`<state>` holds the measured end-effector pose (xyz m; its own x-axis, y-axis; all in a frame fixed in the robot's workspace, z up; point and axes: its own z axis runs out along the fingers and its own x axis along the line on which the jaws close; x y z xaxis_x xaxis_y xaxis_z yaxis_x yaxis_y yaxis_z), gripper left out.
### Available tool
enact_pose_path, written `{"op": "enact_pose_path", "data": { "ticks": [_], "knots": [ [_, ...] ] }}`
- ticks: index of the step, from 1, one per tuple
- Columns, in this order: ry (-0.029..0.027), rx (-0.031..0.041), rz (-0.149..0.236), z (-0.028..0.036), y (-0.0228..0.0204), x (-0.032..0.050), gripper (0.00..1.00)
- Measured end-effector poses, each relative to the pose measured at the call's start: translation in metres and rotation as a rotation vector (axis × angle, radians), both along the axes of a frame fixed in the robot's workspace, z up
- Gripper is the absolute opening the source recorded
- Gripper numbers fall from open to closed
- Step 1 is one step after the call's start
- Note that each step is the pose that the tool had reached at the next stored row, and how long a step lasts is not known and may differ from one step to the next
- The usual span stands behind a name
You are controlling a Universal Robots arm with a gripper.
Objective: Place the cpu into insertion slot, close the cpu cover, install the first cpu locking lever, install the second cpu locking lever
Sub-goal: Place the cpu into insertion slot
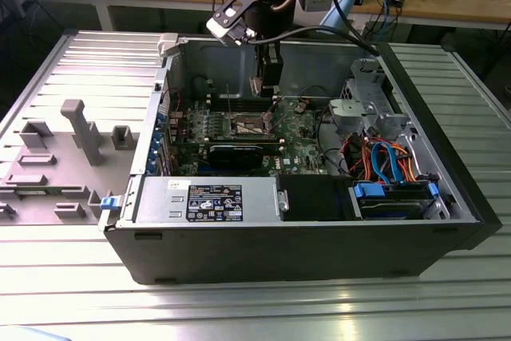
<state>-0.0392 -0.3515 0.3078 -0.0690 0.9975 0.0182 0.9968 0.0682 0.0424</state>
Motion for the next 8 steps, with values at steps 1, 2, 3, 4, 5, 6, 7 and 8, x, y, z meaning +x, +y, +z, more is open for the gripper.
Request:
{"op": "enact_pose_path", "data": {
  "ticks": [1,2,3,4,5,6,7,8],
  "knots": [
    [0.0,0.0,0.0,-0.0002,0.0,0.0,0.55],
    [0.0,0.0,0.0,-0.0004,0.0,0.0,0.55],
    [0.0,0.0,0.0,-0.0005,0.0,0.0,0.55],
    [0.0,0.0,0.0,-0.0007,0.0,0.0,0.55],
    [0.0,0.0,0.0,-0.0008,0.0,0.0,0.55],
    [0.0,0.0,0.0,-0.001,0.0,0.0,0.55],
    [0.0,-0.0001,0.0,-0.0012,0.0,0.0,0.55],
    [0.0,0.0,0.0,-0.0015,0.0,0.0,0.55]
  ]
}}
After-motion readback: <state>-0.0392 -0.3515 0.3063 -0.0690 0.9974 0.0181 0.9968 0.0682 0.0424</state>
